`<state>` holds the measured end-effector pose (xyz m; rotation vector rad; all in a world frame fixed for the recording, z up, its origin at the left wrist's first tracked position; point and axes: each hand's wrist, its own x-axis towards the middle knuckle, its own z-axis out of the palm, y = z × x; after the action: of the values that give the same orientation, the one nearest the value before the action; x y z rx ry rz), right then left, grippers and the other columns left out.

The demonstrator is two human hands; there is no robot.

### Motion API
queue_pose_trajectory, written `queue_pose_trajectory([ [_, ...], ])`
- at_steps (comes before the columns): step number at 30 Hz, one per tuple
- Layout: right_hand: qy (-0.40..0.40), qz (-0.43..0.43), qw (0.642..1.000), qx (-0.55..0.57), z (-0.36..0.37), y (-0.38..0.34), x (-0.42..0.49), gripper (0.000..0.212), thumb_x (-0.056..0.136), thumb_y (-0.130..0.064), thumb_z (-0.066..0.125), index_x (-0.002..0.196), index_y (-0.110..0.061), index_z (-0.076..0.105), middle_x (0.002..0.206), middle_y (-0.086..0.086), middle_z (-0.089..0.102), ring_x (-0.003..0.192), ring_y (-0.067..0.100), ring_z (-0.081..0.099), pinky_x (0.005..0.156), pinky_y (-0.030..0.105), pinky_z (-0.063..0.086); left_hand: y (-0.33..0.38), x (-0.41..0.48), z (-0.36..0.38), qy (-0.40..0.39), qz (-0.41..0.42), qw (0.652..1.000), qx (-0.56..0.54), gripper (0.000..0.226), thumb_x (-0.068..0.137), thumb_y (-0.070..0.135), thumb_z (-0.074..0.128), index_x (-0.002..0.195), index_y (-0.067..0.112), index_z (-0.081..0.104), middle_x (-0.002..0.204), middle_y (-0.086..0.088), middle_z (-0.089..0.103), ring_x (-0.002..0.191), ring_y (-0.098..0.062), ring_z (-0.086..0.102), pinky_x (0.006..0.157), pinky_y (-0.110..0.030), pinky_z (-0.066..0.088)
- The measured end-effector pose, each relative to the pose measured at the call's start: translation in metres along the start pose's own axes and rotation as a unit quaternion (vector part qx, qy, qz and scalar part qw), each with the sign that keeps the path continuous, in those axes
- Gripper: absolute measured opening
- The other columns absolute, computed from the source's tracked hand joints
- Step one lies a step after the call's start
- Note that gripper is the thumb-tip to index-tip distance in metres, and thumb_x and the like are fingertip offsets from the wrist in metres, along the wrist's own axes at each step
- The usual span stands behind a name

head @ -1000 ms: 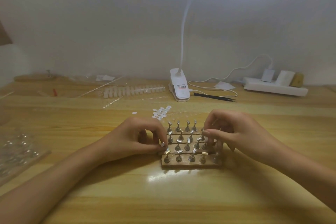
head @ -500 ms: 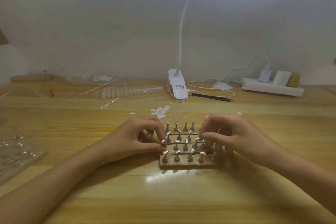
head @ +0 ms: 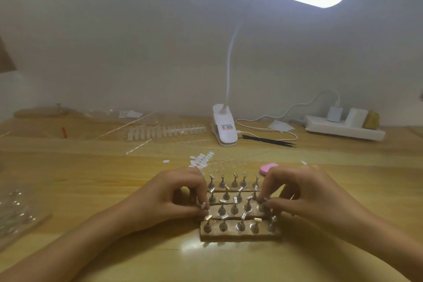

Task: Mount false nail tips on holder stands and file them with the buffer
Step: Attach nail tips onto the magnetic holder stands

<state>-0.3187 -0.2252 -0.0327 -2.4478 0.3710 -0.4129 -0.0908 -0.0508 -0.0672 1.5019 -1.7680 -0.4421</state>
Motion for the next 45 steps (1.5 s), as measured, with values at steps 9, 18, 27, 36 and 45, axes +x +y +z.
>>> queue_pose_trajectory([
  [9,-0.013,-0.049,0.998,0.034,-0.009,-0.026,0.024,0.015,0.080,-0.010,0.078,0.084,-0.021,0.069,0.082,-0.014,0.073,0.069,0.006,0.072,0.061,0.019,0.056,-0.003,0.000,0.000,0.017,0.021,1.000,-0.009,0.012,0.081,0.013,0.080,0.078,0.019,0.071,0.088,0.008,0.065,0.081,-0.016,0.065,0.063,-0.016,0.045],
  [18,-0.111,-0.171,0.972,-0.118,0.031,-0.054,0.058,0.013,0.082,-0.023,0.080,0.085,-0.030,0.070,0.085,-0.019,0.065,0.087,-0.001,0.053,0.069,0.017,0.045,-0.005,-0.001,-0.025,0.244,-0.066,0.941,-0.226,0.016,0.073,0.027,0.084,0.079,0.024,0.069,0.091,0.005,0.071,0.077,-0.007,0.063,0.060,-0.017,0.049],
  [27,-0.142,-0.159,0.960,-0.182,0.030,-0.056,0.062,0.019,0.085,-0.023,0.079,0.100,-0.035,0.073,0.093,-0.020,0.061,0.085,-0.009,0.050,0.069,0.013,0.043,0.003,0.003,-0.016,0.225,-0.054,0.945,-0.231,0.004,0.083,0.021,0.070,0.086,0.024,0.069,0.098,-0.003,0.073,0.076,-0.013,0.067,0.059,-0.021,0.052],
  [36,-0.013,-0.148,0.982,0.113,0.015,-0.069,0.043,0.012,0.083,-0.011,0.075,0.094,-0.017,0.073,0.077,0.000,0.065,0.068,0.013,0.069,0.049,0.024,0.056,0.025,0.010,0.000,0.175,-0.027,0.946,-0.271,0.026,0.074,0.029,0.079,0.095,0.029,0.064,0.091,-0.002,0.074,0.084,-0.017,0.070,0.073,-0.024,0.055],
  [45,0.019,-0.114,0.989,0.096,-0.013,-0.037,0.020,0.020,0.076,-0.036,0.069,0.092,-0.027,0.078,0.085,-0.012,0.074,0.077,0.010,0.071,0.049,0.018,0.053,0.024,0.007,-0.006,0.097,-0.050,0.982,-0.156,0.031,0.070,0.038,0.078,0.097,0.033,0.063,0.101,0.009,0.068,0.083,-0.004,0.060,0.069,-0.020,0.050],
])
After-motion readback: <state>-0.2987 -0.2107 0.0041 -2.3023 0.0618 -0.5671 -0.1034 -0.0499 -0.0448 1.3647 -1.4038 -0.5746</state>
